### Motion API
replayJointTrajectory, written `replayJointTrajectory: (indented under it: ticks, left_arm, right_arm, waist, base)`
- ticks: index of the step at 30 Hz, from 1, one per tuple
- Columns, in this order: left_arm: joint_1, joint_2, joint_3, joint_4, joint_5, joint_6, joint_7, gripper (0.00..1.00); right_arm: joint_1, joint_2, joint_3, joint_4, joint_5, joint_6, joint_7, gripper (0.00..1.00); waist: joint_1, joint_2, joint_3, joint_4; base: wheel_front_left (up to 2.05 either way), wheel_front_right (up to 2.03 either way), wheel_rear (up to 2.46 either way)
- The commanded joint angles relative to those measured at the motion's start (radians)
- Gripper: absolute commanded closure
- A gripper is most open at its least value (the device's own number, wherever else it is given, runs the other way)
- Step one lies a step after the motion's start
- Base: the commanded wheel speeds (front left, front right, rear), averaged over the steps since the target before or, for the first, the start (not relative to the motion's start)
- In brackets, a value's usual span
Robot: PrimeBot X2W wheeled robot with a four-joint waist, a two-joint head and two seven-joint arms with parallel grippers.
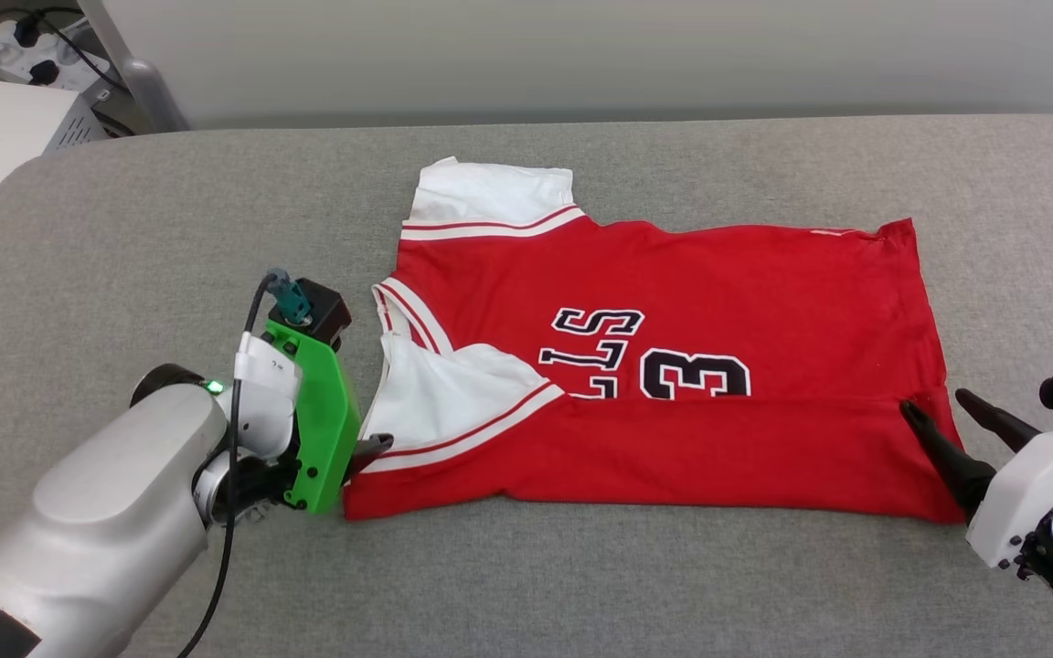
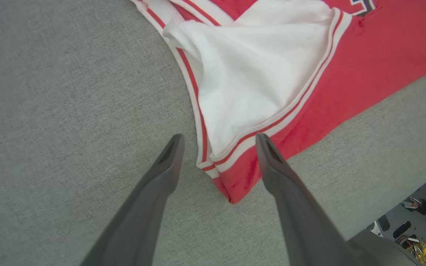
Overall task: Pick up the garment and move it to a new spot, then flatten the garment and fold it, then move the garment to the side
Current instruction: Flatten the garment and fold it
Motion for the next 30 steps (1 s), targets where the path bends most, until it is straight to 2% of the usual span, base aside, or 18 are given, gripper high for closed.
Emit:
replayJointTrajectory:
  ticks: [1, 9, 19, 20, 27, 30]
  left_arm:
    - [0.009, 0.009, -0.011, 0.002, -0.013, -0.003, 0.012, 0.00]
    - [0.036, 0.011, -0.058, 0.059, -0.026, -0.003, 0.028, 0.00]
    - [0.069, -0.035, -0.109, 0.158, -0.044, -0.003, 0.006, 0.00]
    - [0.069, -0.033, -0.121, 0.159, -0.046, -0.003, -0.022, 1.00]
    - [0.060, 0.002, -0.127, 0.110, -0.040, -0.003, -0.123, 1.00]
    - [0.051, 0.024, -0.125, 0.080, -0.021, -0.003, -0.167, 1.00]
  right_arm:
    - [0.005, 0.004, -0.004, -0.005, -0.016, -0.001, 0.003, 0.00]
    - [-0.018, 0.018, -0.003, -0.010, -0.031, -0.001, 0.014, 0.00]
    - [-0.048, 0.025, 0.014, -0.008, -0.048, -0.001, 0.018, 0.00]
    - [-0.059, 0.011, 0.013, -0.016, -0.065, -0.001, 0.015, 0.00]
    - [-0.076, -0.039, -0.006, -0.059, -0.116, -0.001, 0.030, 0.00]
    - [-0.084, -0.075, -0.020, -0.091, -0.137, -0.001, 0.068, 0.00]
  waist:
    - [0.0000, 0.0000, 0.011, -0.009]
    - [0.0000, 0.0000, 0.052, -0.032]
    - [0.0000, 0.0000, 0.082, -0.051]
    - [0.0000, 0.0000, 0.077, -0.055]
    - [0.0000, 0.0000, 0.045, -0.054]
    - [0.0000, 0.0000, 0.032, -0.049]
  base:
    - [0.00, 0.00, 0.00]
    - [0.00, 0.00, 0.00]
    - [0.00, 0.00, 0.00]
    - [0.00, 0.00, 0.00]
    - [0.00, 0.00, 0.00]
    - [0.00, 0.00, 0.00]
